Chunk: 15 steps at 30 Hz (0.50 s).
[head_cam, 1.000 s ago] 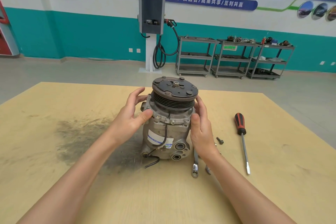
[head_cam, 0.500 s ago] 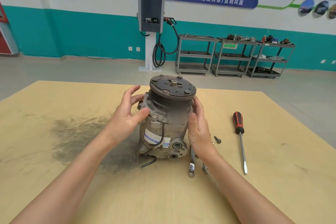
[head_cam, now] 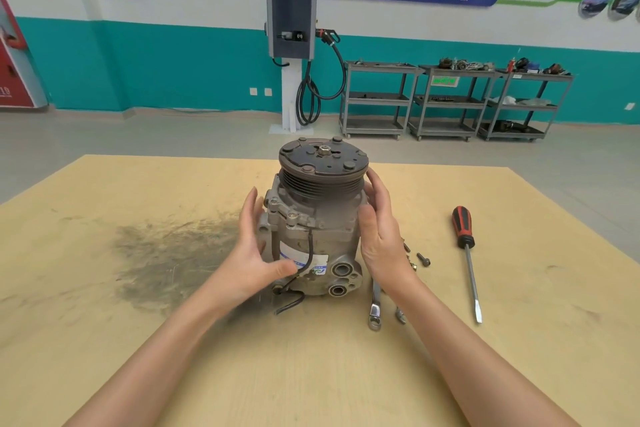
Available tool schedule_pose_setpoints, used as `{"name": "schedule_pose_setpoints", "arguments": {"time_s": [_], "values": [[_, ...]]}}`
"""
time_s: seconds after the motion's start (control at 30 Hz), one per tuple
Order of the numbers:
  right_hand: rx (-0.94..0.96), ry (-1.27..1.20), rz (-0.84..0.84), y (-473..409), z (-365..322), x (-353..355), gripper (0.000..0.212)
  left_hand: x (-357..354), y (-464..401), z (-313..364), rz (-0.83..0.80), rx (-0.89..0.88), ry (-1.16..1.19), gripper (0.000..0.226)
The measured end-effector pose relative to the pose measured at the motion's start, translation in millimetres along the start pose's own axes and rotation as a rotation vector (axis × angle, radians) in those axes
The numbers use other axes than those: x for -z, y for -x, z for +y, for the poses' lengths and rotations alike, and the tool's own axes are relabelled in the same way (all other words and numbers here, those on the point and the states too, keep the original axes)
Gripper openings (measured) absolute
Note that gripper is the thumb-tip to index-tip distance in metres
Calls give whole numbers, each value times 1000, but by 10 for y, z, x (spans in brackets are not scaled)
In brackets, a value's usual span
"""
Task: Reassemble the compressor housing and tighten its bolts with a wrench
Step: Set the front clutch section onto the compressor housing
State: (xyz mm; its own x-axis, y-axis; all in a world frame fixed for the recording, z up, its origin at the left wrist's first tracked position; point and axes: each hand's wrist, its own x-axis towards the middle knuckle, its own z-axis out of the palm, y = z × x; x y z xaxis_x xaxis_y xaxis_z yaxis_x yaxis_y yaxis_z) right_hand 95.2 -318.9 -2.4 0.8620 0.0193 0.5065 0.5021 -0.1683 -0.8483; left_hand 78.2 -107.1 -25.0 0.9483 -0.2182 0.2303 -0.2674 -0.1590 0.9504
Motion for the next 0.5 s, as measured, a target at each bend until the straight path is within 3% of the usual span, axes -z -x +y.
{"name": "schedule_pose_setpoints", "arguments": {"time_s": [0.17, 0.4, 0.5], "values": [[15, -2, -14, -18, -12, -39, 101, -126, 47, -54, -28, 46, 74, 140], [5, -5, -39, -37, -51, -99, 100, -173, -17, -78, 40, 39, 34, 50], [14, 18, -55, -50, -75, -113, 98, -194, -40, -105, 69, 44, 29, 33]]}}
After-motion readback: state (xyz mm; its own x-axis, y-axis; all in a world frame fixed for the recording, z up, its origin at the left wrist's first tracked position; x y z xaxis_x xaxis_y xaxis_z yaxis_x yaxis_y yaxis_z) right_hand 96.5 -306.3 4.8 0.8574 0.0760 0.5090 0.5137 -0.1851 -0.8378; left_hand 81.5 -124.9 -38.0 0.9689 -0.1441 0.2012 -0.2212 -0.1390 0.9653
